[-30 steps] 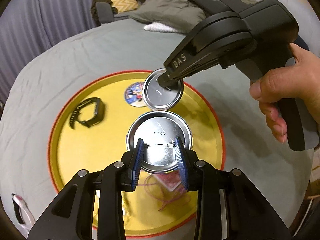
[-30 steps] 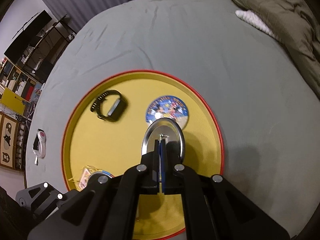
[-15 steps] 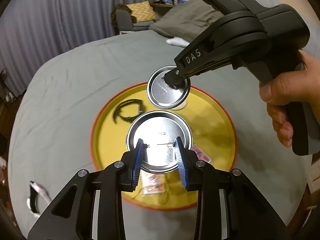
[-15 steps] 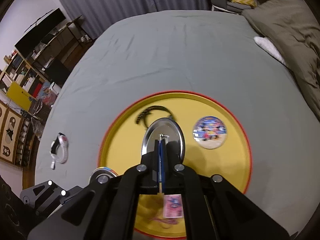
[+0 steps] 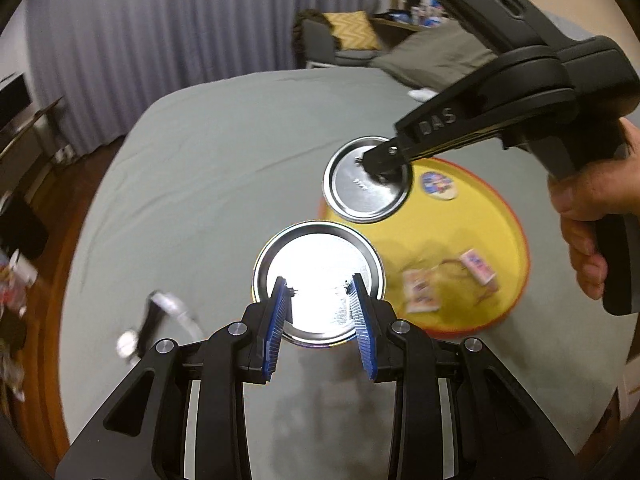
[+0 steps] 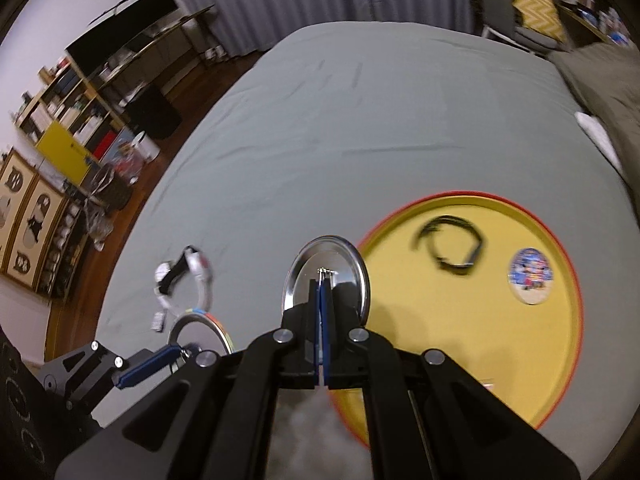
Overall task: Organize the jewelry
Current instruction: 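Lift both silver badges out of the tray and carry them onto the bedspread, then open the left tool while the right tool releases its silver badge on the bedspread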
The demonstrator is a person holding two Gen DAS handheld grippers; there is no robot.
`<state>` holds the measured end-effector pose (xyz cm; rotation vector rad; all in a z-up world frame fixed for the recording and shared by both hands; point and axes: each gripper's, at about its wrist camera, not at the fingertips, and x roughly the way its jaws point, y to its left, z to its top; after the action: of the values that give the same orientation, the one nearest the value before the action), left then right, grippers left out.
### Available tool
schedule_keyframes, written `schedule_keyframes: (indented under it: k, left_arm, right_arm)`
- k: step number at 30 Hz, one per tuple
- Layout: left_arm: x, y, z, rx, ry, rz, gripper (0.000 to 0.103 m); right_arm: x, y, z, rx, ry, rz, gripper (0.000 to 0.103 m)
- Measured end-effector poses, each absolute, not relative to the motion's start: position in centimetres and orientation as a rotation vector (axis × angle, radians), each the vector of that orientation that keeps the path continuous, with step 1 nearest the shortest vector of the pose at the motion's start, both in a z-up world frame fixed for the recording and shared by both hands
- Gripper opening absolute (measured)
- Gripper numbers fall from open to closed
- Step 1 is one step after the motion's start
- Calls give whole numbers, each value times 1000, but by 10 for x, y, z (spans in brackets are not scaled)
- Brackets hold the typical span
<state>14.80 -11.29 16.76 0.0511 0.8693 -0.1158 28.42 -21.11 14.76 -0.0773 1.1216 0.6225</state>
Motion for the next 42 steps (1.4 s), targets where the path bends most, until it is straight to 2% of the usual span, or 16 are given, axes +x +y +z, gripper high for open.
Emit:
schedule_keyframes:
  k: [17,35,42]
  left_arm:
    - [62,21,128,-89,979,173,30]
    - [26,55,64,-147,1122,259,31]
    - [27,56,52,-146,1138,260,31]
  right_arm:
    - [206,-83,100,-136,1257,783,2]
    - [155,-50,29,-143,1468,786,2]
    - [152,-52,25,-161,1471,777,2]
